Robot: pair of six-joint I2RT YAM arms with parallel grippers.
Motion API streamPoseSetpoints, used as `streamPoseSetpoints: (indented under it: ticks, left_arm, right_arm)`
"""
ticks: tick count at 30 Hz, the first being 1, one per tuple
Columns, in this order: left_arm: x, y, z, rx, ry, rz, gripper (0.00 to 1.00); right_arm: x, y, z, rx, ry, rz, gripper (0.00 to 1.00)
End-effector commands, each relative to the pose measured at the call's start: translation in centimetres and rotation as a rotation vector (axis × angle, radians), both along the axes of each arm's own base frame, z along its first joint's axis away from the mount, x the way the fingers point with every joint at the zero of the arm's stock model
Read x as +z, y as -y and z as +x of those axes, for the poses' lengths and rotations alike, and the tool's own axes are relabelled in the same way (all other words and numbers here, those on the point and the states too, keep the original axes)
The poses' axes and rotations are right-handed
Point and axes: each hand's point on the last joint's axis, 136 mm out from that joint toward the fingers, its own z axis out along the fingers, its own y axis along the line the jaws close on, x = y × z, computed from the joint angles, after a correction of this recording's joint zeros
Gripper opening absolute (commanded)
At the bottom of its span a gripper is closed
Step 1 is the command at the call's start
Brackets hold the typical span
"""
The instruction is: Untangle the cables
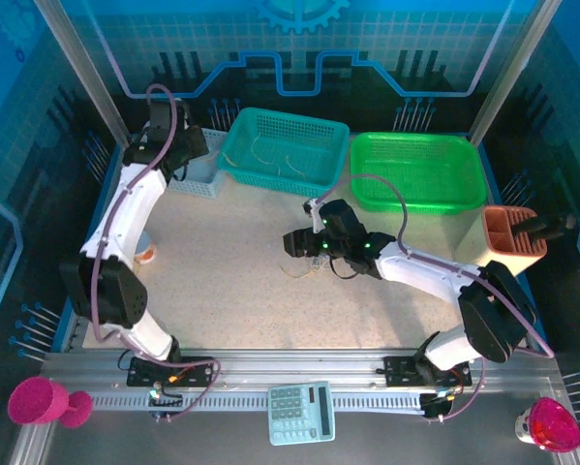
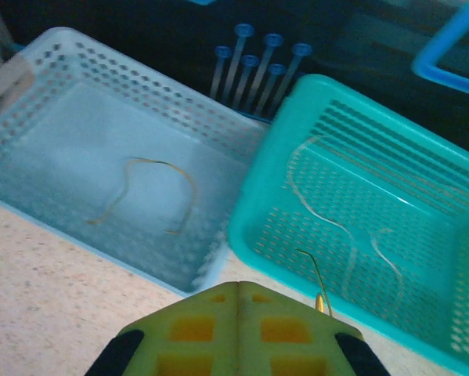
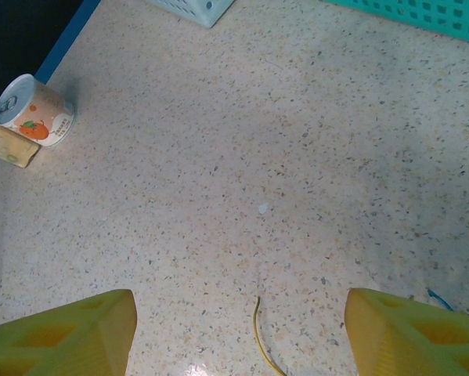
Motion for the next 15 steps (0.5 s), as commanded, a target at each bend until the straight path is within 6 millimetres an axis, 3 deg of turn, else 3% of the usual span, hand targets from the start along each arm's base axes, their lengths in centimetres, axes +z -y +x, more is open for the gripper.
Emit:
streamPoseSetpoints:
  ticks: [1,4,5,8,15]
  left_arm:
    - [1.1,-3.8,2.0,0.105,0.049,0.024,0.0]
    - [0.4,-6.8,2.9,0.188,0.048,0.006,0.0]
    - [0.2,-7.8,3.1,0.213,0.049,0.001,0.0]
    - [-0.2,-9.9,3.3,0.274,0.055,-0.008,0.0]
    - [-2.5,-12.0,4.0,0.322,0.001,0.029,0.0]
  right_arm:
    - [1.1,0.7,-0.4,-0.018,0.022,-0.002,0.72]
    - [1.5,1.1,-0.4,-0.027,0.031,-0.006,0.72]
    - [0.5,1.6,-0.9,-0.028,0.015,-0.025,0.72]
    - [0.4,2.1,-1.1,-0.037,0.013,-0.035,0.72]
    - [0.3,2.8,-1.3,-0.047,0.013,-0.048,0.72]
